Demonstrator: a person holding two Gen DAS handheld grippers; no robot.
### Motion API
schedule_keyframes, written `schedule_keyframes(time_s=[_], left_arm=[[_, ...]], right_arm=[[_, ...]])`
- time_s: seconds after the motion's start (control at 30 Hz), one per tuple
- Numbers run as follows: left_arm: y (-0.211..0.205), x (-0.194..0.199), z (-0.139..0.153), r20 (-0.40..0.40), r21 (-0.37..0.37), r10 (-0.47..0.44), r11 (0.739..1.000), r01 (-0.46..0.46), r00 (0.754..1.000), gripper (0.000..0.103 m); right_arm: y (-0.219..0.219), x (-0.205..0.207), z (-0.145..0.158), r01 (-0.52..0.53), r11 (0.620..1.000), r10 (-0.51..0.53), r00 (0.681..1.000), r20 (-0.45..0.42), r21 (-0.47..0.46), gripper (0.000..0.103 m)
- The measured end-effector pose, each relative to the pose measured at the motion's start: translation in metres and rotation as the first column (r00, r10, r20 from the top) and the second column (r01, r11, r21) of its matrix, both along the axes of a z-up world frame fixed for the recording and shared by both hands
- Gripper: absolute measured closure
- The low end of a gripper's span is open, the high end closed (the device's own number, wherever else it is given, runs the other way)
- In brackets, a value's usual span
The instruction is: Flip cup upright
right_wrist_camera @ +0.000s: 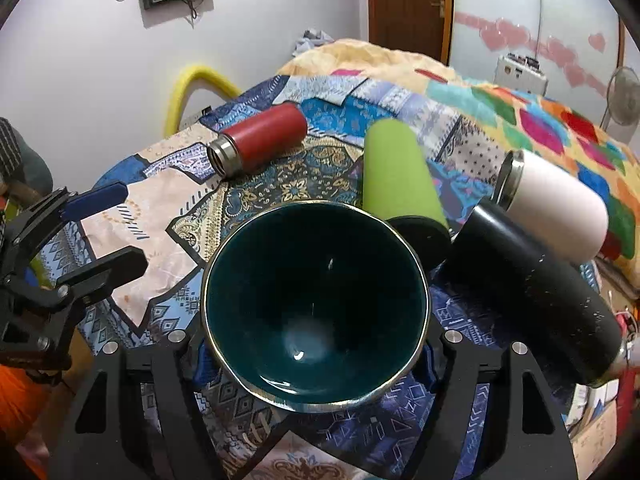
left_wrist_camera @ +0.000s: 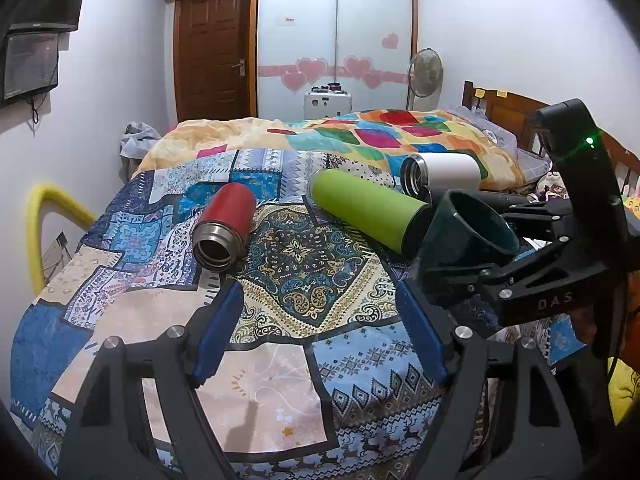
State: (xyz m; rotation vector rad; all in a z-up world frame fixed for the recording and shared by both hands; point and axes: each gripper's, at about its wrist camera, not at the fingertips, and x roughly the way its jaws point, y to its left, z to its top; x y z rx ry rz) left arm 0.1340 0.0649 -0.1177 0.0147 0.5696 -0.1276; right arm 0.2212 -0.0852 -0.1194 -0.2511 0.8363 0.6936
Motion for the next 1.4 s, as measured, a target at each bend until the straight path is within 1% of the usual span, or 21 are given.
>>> schedule_keyframes(time_s=[0.1,0.4,0.57,0.67,0.73,0.87,0.97,1.07,1.17,1.23,1.3,1.4], left_arm=[[-0.003,0.0,0.001,0.002,0.001,-0.004,1.0,0.004,1.0,0.025],[-0.009,0.001,-0.001,0.001,0.008,-0.015,1.0,0.015,1.0,0.025],[-0.01,0.003,0.0,0.002,0.001,-0.014,1.0,0.014,1.0,0.023],[-0.009,0.003,0.001,0.004,-0.006,-0.008,1.0,0.008,1.0,0.022],[-0.009,0.002,0.002,0.004,-0.01,-0.004,1.0,0.004,1.0,0.022],[-0.011,-0.001,0.006,0.008,-0.014,-0.001,1.0,0.001,1.0,0.022],[-0.013,-0.005,0.013,0.017,-0.017,0.0,1.0,0.001,1.0,0.022],[-0.018,-0.012,0.024,0.039,-0.024,-0.002,1.0,0.003,0.999,0.022],[-0.024,-0.021,0.037,0.069,-0.03,-0.01,0.999,0.012,0.998,0.022],[-0.031,-0.03,0.05,0.104,-0.032,-0.012,0.999,0.015,0.994,0.022],[-0.036,-0.041,0.062,0.137,-0.037,-0.012,0.999,0.018,0.99,0.022],[-0.043,-0.057,0.082,0.189,-0.051,-0.011,0.998,0.021,0.982,0.022]], right_arm=[[0.0,0.002,0.001,0.007,1.0,-0.008,1.0,0.016,0.002,0.032],[-0.001,0.005,-0.012,0.01,1.0,-0.01,1.0,-0.01,-0.005,0.032],[-0.003,-0.002,-0.013,0.015,1.0,-0.016,0.999,0.029,0.007,0.032],[0.0,-0.006,-0.014,0.018,1.0,-0.018,0.998,0.057,-0.001,0.032],[0.003,-0.008,-0.017,0.011,1.0,-0.011,0.999,0.05,0.0,0.032],[0.0,-0.012,-0.016,0.034,0.999,-0.034,0.997,0.065,-0.001,0.031],[-0.012,-0.023,-0.005,0.056,0.997,-0.06,0.995,0.082,0.049,0.026],[-0.024,-0.036,0.009,0.082,0.993,-0.092,0.989,0.119,0.084,0.026],[-0.039,-0.053,0.03,0.117,0.984,-0.139,0.975,0.174,0.134,0.026],[-0.05,-0.066,0.045,0.132,0.977,-0.168,0.962,0.217,0.169,0.026],[-0.061,-0.082,0.063,0.15,0.965,-0.206,0.941,0.269,0.213,0.025],[-0.072,-0.101,0.085,0.166,0.948,-0.253,0.912,0.323,0.273,0.025]])
